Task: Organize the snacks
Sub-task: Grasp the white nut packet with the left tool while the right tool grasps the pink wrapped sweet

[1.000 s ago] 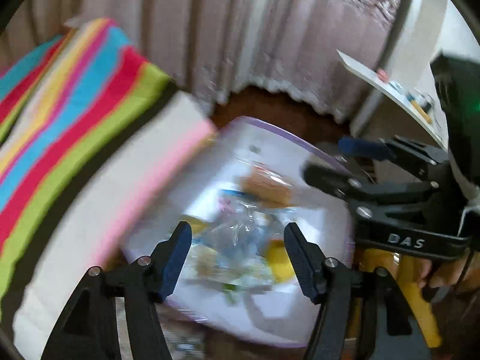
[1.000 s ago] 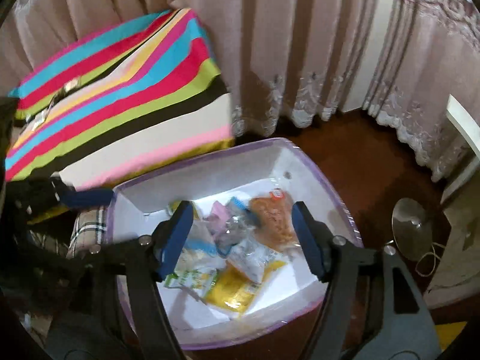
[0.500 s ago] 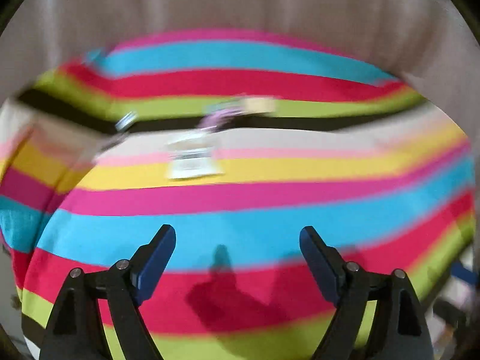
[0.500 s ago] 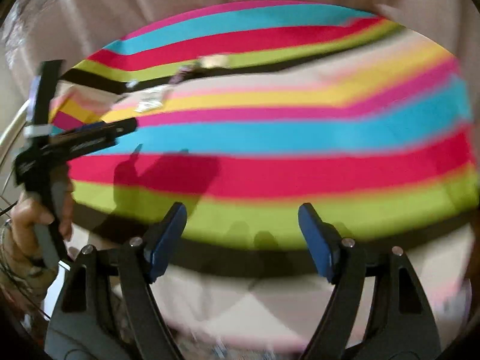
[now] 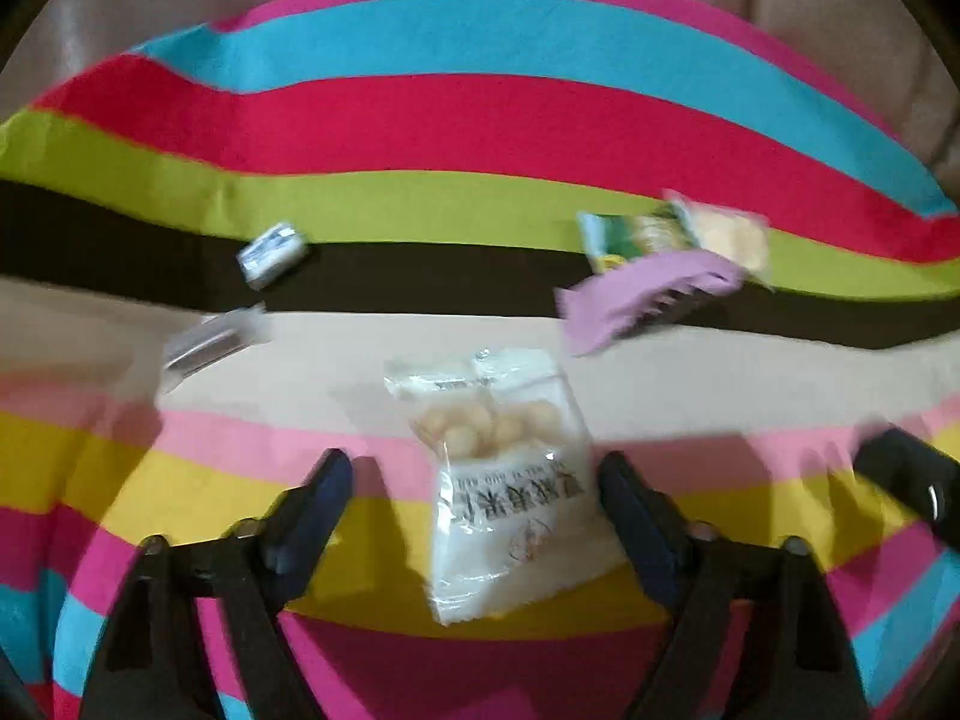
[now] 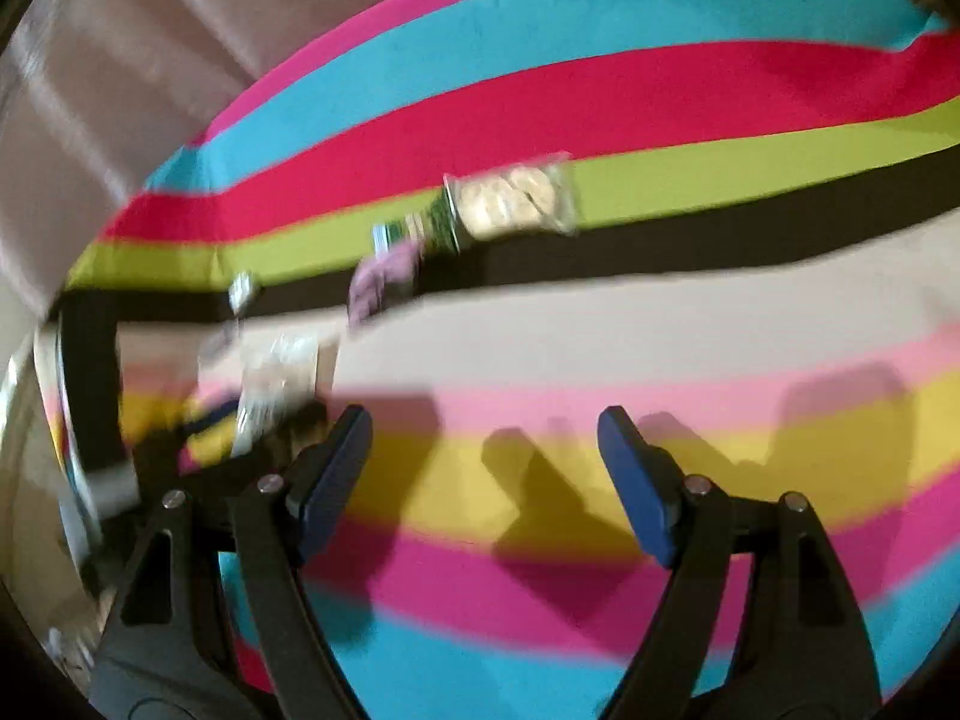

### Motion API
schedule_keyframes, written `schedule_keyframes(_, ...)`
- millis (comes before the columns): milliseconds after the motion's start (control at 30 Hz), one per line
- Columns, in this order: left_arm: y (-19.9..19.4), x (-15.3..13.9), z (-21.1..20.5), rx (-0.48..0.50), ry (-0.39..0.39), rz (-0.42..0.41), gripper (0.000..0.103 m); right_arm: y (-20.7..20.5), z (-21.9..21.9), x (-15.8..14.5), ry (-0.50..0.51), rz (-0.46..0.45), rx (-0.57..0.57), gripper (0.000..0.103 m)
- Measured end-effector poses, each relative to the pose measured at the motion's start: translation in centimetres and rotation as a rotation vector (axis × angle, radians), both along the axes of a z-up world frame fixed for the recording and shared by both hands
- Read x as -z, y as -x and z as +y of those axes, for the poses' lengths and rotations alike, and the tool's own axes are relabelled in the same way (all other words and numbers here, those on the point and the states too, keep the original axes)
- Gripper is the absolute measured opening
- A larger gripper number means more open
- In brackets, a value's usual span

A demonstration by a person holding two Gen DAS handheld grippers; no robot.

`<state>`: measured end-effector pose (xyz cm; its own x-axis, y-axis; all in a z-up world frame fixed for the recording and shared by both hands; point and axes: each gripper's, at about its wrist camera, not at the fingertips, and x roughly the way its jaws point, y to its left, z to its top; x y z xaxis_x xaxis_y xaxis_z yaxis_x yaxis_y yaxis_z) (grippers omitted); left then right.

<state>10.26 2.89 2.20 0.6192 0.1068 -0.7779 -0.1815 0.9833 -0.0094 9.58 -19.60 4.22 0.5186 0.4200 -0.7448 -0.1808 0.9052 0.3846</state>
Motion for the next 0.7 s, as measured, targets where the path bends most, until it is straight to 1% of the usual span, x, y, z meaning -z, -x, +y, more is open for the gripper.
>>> schedule_keyframes(33,0.1,-0.1,0.3,-0.026,-0.031,-0.006,0.050,-1.4,0.7,0.3,-0.029,0.002,0.008,0.080)
schedule_keyframes(67,0.3,-0.1,0.8,-0.037,-0.046,-0.005,0.050,-2.9,1.6,0.7,-0.070,0.009,0.014,0.080)
schedule_keyframes(133,0.8,-0.1,2.2,-0.047,0.007,-0.012,0.050,-4.7,3.1,1.3,-0.112,0.024,0.014,0.080)
schedule_keyframes(200,1.2,-0.1,3.1,-0.060,0.015,-0.014,0.050,-5.8,5.1,1.8,-0.132,0.031,0.009,0.080)
schedule_keyframes(267,1.5,-0.1,4.0,-0.073,0.041,-0.024,0.052,-6.7,7.4,2.1,-0.114,0.014,-0.008,0.080)
schedule_keyframes(300,1.6,-0.2,4.3,-0.078,0.056,-0.030,0.054,-7.0,8.7,2.1,-0.081,-0.009,-0.014,0.080)
schedule_keyframes(333,1.5,-0.2,4.6,-0.081,0.069,-0.034,0.057,-7.3,9.7,2.2,-0.050,-0.024,-0.023,0.077)
schedule_keyframes(367,1.4,-0.2,4.7,-0.086,0.073,-0.034,0.057,-7.4,10.8,2.1,0.012,-0.038,-0.027,0.049)
schedule_keyframes(400,1.4,-0.3,4.8,-0.098,0.075,-0.036,0.057,-7.5,11.6,2.2,0.078,-0.040,-0.024,0.038)
schedule_keyframes(433,1.4,-0.3,4.8,-0.103,0.077,-0.038,0.052,-7.4,11.6,2.1,0.071,-0.046,-0.025,0.037)
schedule_keyframes(467,1.4,-0.3,5.0,-0.115,0.072,-0.037,0.050,-6.7,11.3,1.9,0.083,-0.048,-0.010,0.029)
schedule_keyframes(500,1.6,-0.4,5.2,-0.120,0.077,-0.040,0.048,-5.9,11.1,1.5,0.085,-0.058,-0.010,0.027)
schedule_keyframes(533,1.7,-0.4,5.4,-0.115,0.080,-0.040,0.047,-4.9,10.7,1.2,0.090,-0.066,-0.011,0.026)
schedule_keyframes(600,2.4,-0.4,5.5,-0.100,0.066,-0.028,0.046,-2.0,9.1,0.3,0.047,-0.067,-0.027,0.026)
schedule_keyframes(667,4.2,-0.7,5.2,-0.105,0.061,-0.027,0.045,1.4,7.3,-0.4,0.033,-0.080,-0.036,0.026)
schedule_keyframes(700,5.8,-1.1,4.8,-0.109,0.040,-0.042,0.044,3.2,6.5,-0.8,0.033,-0.095,-0.039,0.026)
